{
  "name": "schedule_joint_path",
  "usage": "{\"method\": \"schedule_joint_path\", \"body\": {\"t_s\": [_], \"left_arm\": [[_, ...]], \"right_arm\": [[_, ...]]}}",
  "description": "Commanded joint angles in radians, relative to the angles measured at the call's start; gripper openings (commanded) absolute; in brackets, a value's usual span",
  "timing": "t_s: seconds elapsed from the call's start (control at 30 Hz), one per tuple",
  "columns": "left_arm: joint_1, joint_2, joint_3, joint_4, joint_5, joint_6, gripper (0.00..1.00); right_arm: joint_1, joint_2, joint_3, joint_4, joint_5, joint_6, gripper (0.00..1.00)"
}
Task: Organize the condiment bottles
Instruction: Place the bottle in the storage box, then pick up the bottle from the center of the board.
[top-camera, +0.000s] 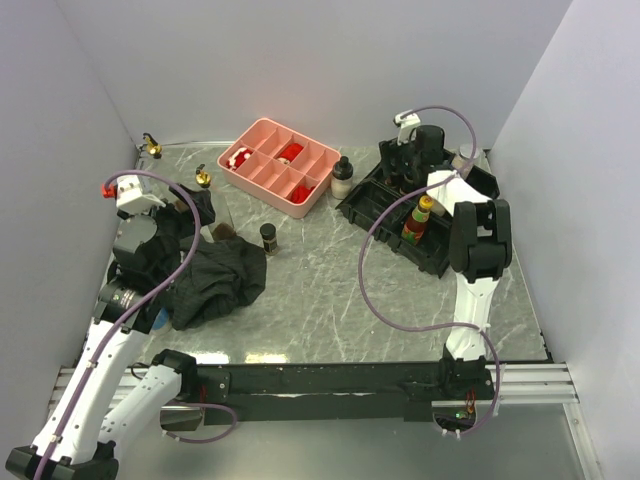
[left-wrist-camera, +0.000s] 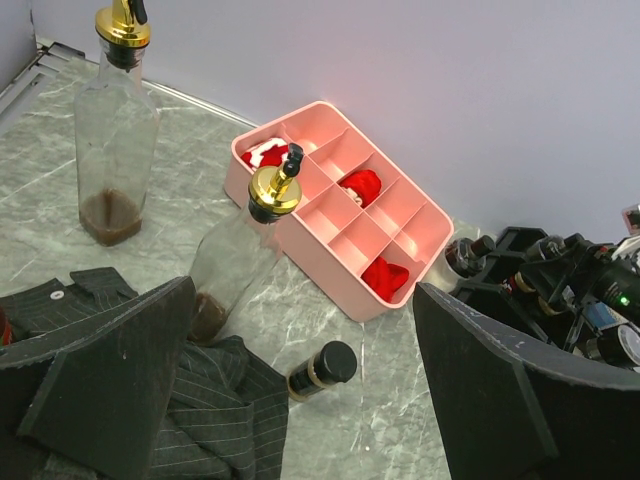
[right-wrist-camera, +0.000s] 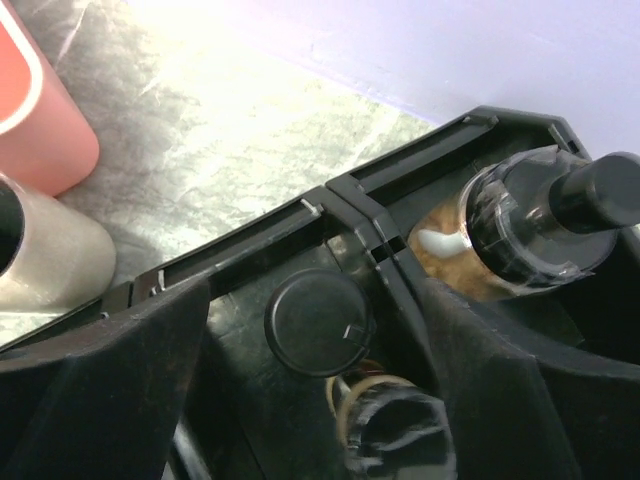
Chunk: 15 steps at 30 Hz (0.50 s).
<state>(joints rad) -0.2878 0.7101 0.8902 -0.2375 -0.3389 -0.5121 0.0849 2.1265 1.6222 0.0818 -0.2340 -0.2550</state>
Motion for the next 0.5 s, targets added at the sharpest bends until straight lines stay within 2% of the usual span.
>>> {"method": "schedule_joint_path", "body": {"t_s": [0.0, 0.17, 0.27, 0.4, 0.47], "left_arm": [[-0.004, -0.015, 0.001, 0.027, -0.005, 0.012, 0.96], [-0.002, -0.014, 0.007, 0.023, 0.005, 0.011, 0.97], [-0.004, -0.012, 0.007, 0.026, 0.029, 0.015, 0.96], [-0.004, -0.004, 0.013, 0.021, 0.061, 0.026, 0.96], [-0.004, -0.008, 0.013, 0.026, 0.077, 0.030, 0.96]], "right_arm": [[-0.007, -0.112, 0.048, 0.000, 0.004, 0.049, 1.00], [0.021, -0.221, 0.007, -0.031, 0.045, 0.117, 1.00], [0.048, -0.263, 0.042, -0.147, 0.084, 0.209, 1.00], [0.064, -0.280, 0.151, -0.394, 0.061, 0.358, 1.00], [0.082, -0.299, 0.134, -0.427, 0.036, 0.404, 1.00]]}}
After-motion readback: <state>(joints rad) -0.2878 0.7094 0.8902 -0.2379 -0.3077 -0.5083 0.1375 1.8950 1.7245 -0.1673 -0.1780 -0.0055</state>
